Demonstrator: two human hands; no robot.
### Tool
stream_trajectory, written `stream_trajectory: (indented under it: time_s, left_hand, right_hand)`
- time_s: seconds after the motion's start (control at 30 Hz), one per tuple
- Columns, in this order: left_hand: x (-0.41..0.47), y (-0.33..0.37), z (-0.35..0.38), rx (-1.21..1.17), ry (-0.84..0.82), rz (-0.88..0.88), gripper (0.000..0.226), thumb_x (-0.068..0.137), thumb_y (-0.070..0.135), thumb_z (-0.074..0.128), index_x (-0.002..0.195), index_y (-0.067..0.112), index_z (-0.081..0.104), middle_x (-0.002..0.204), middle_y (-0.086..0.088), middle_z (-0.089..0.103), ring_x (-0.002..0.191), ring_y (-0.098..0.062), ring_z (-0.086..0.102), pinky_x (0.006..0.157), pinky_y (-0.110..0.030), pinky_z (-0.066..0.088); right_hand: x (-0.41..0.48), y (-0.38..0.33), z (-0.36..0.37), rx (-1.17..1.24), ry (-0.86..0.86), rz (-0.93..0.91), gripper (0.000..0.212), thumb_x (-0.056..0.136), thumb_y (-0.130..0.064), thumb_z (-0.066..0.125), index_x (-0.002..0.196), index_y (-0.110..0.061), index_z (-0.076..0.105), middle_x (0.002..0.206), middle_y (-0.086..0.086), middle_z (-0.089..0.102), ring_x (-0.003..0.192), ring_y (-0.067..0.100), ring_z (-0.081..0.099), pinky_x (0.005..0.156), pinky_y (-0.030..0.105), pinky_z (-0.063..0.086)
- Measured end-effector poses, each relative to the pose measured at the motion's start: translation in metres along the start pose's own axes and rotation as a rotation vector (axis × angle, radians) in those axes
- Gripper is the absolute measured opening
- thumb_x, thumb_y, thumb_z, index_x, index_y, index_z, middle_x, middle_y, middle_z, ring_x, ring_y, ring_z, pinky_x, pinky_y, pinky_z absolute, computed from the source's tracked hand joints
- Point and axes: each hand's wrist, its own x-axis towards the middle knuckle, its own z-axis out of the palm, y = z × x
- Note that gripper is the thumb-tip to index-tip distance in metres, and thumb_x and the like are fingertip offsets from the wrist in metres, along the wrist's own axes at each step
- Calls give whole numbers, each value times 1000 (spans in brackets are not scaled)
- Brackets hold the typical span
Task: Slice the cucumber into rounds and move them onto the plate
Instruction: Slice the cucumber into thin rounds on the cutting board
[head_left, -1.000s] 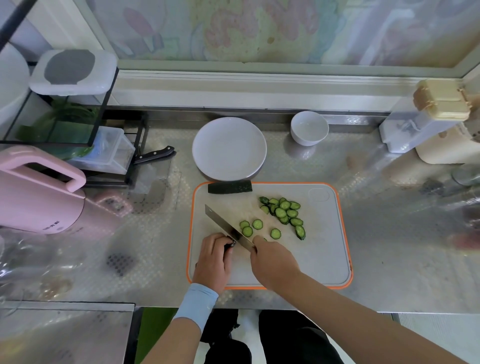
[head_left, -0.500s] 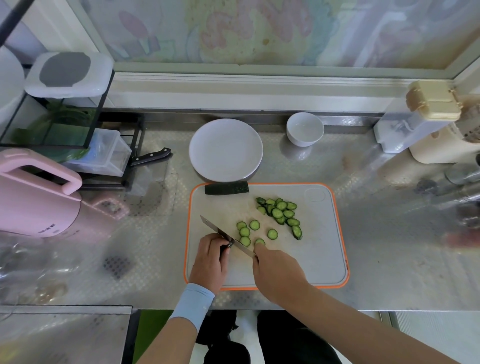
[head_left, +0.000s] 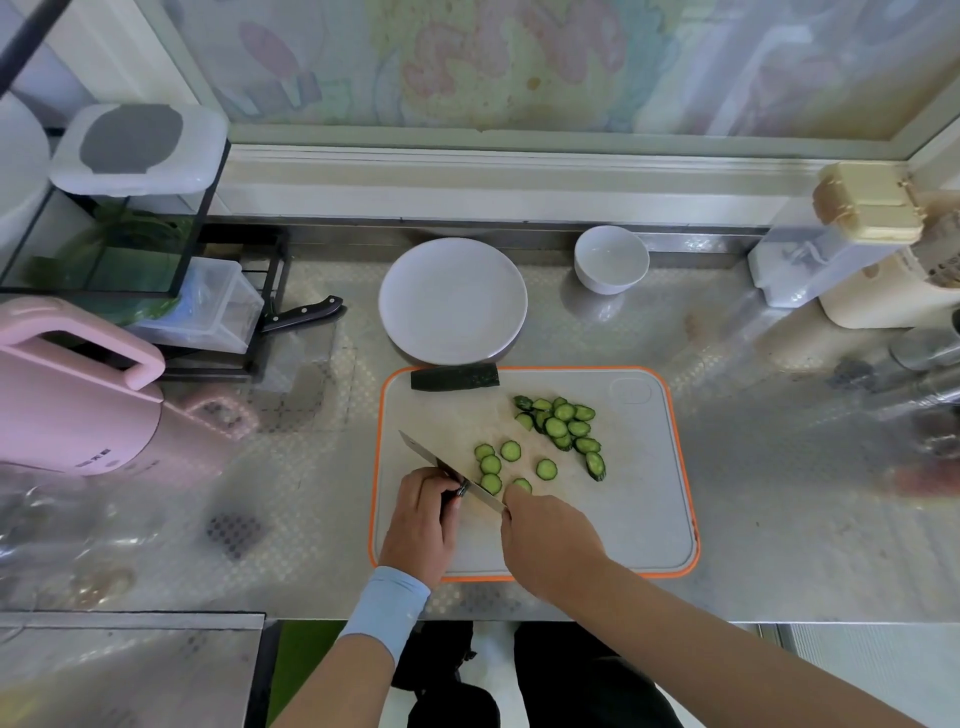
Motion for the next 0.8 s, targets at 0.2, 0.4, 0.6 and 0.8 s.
stream_trajectory:
  time_s: [0.2,0.4,0.6,0.8]
  left_hand:
    - [-2,-2,-1,15,-25,-50,15,90,23,51,100,14,59,106,2,55,100,-16,53,89,-10,36]
    - [-9,2,2,48,-13,-52,17,91,22,50,101,13,60,110,3,51,103,-17,51,89,-21,44]
    - [-8,4,2,38,7,-60,16,91,21,46,103,15,55,109,4,45,99,-19,50,87,-25,45]
    - [-7,2,3,23,15,-48,16,91,22,45,106,17,51,111,4,44,99,-19,50,90,-25,43]
  right_hand:
    - [18,-4,8,34,-39,16,8,99,-19,38,92,-22,36,77,1,49,69,25,49,50,29,29]
    - [18,-1,9,56,-10,-7,11,101,-23,35,91,-21,36,65,-6,39,66,23,46,46,27,23]
    - [7,1,4,72,25,-22,16,103,-27,32,89,-20,35,64,-3,43,56,20,40,46,30,24]
    - [-4,4,-2,31,43,-43,15,103,-28,30,92,-20,37,69,0,51,60,23,49,55,33,38]
